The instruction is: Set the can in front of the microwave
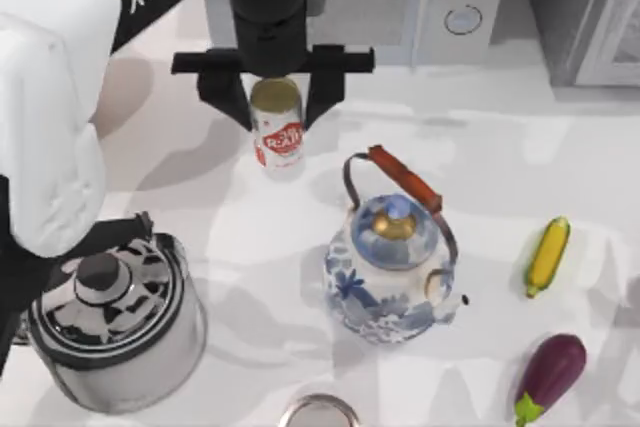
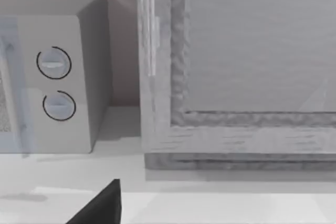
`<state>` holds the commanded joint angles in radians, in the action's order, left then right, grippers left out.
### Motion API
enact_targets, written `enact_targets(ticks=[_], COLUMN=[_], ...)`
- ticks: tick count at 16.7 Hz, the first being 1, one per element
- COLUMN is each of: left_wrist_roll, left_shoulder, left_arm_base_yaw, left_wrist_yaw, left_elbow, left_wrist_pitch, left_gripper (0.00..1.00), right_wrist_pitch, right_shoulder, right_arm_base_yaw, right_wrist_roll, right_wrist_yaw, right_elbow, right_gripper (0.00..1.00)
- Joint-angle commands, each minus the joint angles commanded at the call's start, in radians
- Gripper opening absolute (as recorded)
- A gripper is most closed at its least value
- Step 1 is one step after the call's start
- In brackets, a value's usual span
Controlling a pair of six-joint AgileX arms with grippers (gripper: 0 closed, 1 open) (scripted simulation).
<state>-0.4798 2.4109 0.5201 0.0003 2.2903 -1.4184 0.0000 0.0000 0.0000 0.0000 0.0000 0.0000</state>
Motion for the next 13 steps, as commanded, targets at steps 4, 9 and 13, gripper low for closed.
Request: enact_targets(ticks=[4, 9, 13], left_wrist_roll=[-0.004, -0.004, -0.004], left_shoulder=[0.004, 0.004, 0.004], left_arm_base_yaw=[-0.004, -0.004, -0.004], left_wrist_yaw=[0.004, 0.004, 0.004], left_elbow=[-0.025, -0.025, -0.025], left_wrist_pitch=[-0.004, -0.004, -0.004], left_gripper=[0.0, 0.23, 0.53], right_wrist_pitch=[0.0, 0.0, 0.0], right_shoulder=[0.0, 0.0, 0.0], right_arm_base_yaw=[0.0, 0.0, 0.0], right_wrist_roll=[0.0, 0.0, 0.0], right_wrist_yaw=[0.0, 0.0, 0.0], right_elbow=[0.0, 0.0, 0.0], right_gripper=[1.0, 1.0, 1.0])
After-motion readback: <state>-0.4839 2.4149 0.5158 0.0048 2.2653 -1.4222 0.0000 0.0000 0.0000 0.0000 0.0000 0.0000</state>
